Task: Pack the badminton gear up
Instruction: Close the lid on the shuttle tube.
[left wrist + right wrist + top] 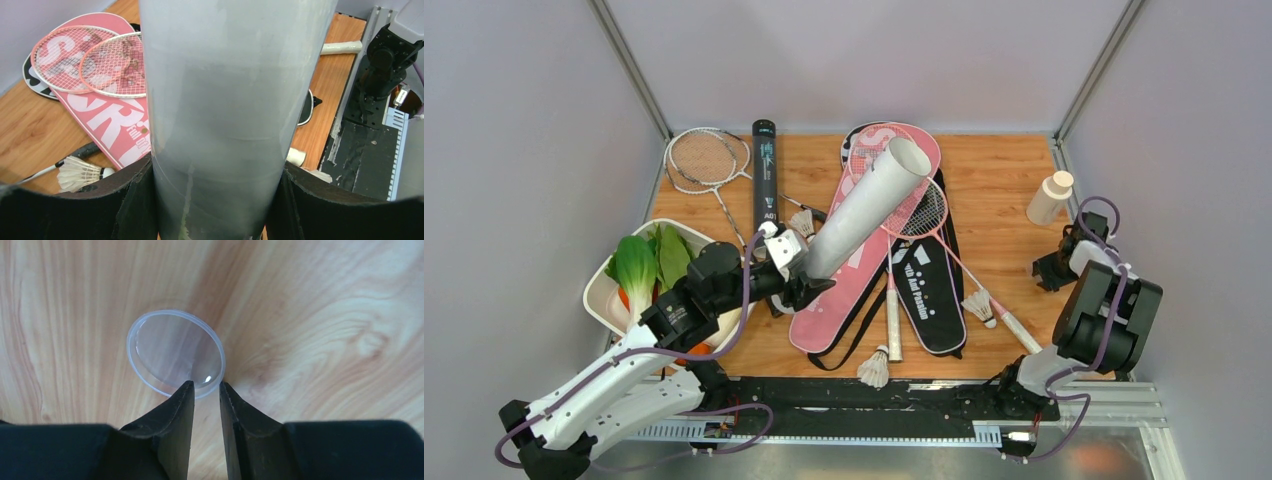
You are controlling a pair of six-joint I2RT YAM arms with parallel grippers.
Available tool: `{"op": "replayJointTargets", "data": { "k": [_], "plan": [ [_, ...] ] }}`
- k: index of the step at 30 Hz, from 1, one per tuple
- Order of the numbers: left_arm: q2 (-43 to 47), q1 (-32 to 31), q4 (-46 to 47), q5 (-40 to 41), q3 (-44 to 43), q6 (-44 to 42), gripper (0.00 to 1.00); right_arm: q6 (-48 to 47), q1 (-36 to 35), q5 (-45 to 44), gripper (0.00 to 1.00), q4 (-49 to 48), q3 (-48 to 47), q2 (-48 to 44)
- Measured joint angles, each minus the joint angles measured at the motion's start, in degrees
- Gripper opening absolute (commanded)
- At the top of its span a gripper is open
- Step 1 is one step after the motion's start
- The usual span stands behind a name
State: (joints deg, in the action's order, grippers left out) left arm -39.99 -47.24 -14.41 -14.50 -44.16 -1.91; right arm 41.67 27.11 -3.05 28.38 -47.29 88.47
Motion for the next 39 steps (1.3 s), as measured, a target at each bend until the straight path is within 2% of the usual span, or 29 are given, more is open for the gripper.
{"op": "replayJointTargets", "data": {
  "k": [8, 11, 15, 21, 28, 33, 39],
  "plan": [
    [0.1, 0.0, 0.0, 0.3, 0.0, -0.2, 0.26, 0.3, -3.6, 2.2, 0.23, -1.2, -1.3, 1.9],
    [0.5, 0.0, 0.0, 0.5, 0.0, -0.3, 0.26, 0.6, -4.4, 2.4, 0.16, -1.5, -1.5, 2.3],
    [1.0, 0.0, 0.0, 0.7, 0.0, -0.6, 0.25, 0.9, -5.0, 2.8, 0.00, -1.5, -1.6, 2.4],
    [1.0, 0.0, 1.6, -0.1, 2.5, -2.0, 0.25, 0.6, -5.3, 5.4, 0.00, -1.4, -1.0, 0.8],
    [-4.6, 0.0, 1.8, -3.5, 2.8, -5.9, 0.26, -2.9, -7.9, 10.8, 0.00, -1.4, -2.0, -9.5],
    [-9.5, 0.0, 1.5, -6.9, 2.5, -9.4, 0.26, -7.1, -12.4, 19.9, 0.00, -2.8, -9.2, -13.0],
    [-14.5, 0.0, 0.0, -10.2, 0.5, -14.1, 0.27, -9.4, -14.7, 38.9, 0.00, -9.0, -16.8, -16.8]
  ]
}}
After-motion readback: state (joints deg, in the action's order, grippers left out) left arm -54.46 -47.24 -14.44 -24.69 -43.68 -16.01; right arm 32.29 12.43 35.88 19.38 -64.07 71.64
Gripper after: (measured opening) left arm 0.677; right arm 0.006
